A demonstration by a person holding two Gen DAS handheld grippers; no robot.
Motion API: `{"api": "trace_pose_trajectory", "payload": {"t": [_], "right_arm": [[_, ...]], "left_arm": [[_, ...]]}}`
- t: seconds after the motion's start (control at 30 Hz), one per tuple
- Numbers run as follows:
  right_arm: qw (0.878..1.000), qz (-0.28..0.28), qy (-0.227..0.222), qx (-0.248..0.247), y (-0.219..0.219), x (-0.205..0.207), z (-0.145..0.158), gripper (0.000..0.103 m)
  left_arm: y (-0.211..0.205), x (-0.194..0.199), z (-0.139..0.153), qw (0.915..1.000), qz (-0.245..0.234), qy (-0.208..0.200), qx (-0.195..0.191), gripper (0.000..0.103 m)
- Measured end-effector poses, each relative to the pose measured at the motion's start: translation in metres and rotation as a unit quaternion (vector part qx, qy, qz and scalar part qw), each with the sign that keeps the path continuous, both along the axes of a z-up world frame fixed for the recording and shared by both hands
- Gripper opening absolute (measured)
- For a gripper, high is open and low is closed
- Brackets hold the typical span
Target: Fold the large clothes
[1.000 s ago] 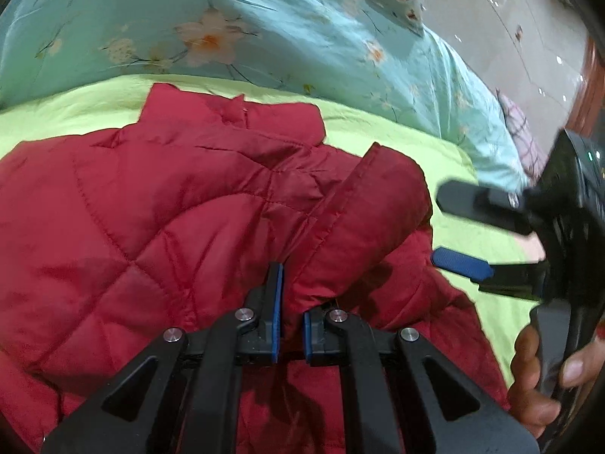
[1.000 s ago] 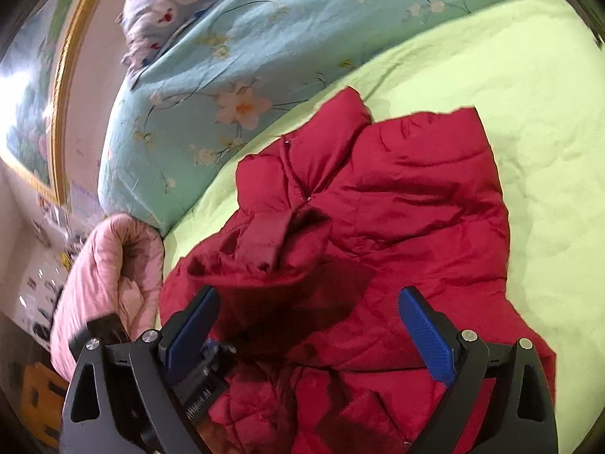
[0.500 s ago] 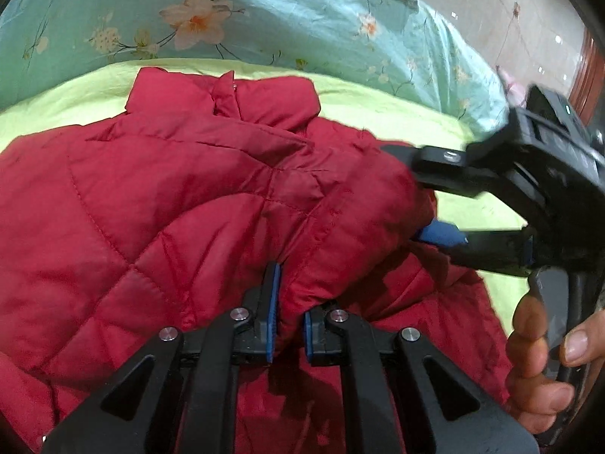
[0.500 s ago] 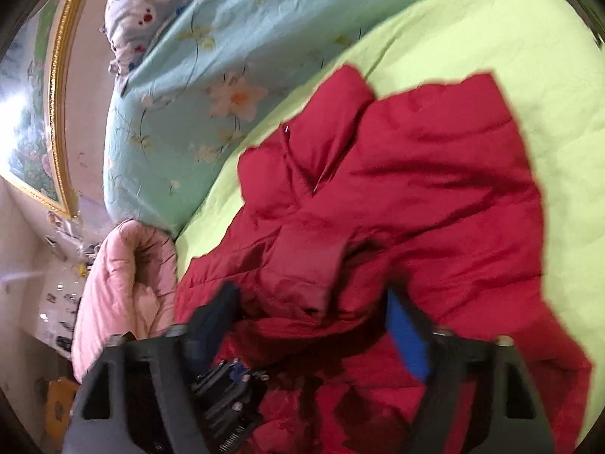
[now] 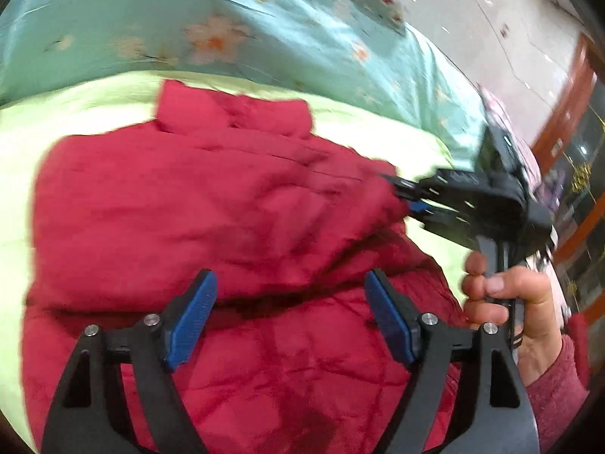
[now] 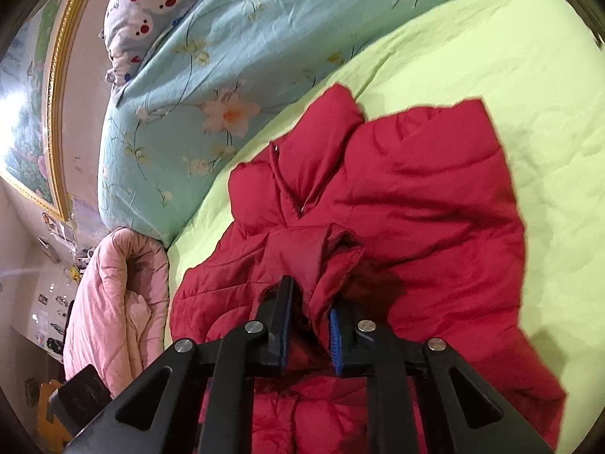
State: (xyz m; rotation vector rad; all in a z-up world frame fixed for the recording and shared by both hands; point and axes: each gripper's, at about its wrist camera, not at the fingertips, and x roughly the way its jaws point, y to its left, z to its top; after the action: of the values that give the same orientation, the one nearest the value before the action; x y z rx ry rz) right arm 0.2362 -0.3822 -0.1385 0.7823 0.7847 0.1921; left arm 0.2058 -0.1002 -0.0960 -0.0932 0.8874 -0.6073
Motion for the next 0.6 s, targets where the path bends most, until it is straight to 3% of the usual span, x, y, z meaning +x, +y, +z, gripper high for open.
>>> {"api": "trace_pose_trajectory", "payload": {"t": [0.23,0.4,0.5,0.57,0.6], "right_arm": [[0.995,-0.037,-0.027,-0.091,-0.028,-0.013,0.033,0.009],[0.992,-0.036,0.015,-0.119,-0.026,-0.002,0.009,0.009],[0.992,-0.042,0.031,-0.115,-0.027,-0.002,0.002,0.018],[0.987,-0.062,0.032,-0.143,-0.024,-0.008,0.013,0.031],[0.983,-0.076,0.022,-0.165,-0.020,-0.013,0.023,0.031]], "left_arm": [[0.062,0.034,0.010,0.9955,0.090,-0.021,0.019,0.080],[0.080,0.088,-0.029,0.9911,0.124,0.042,0.025,0.080],[0.081,0.103,-0.050,0.9893,0.126,0.067,0.030,0.080],[0.078,0.101,-0.052,0.9895,0.124,0.064,0.039,0.080],[0.075,0.100,-0.052,0.9898,0.122,0.060,0.044,0.080]]}}
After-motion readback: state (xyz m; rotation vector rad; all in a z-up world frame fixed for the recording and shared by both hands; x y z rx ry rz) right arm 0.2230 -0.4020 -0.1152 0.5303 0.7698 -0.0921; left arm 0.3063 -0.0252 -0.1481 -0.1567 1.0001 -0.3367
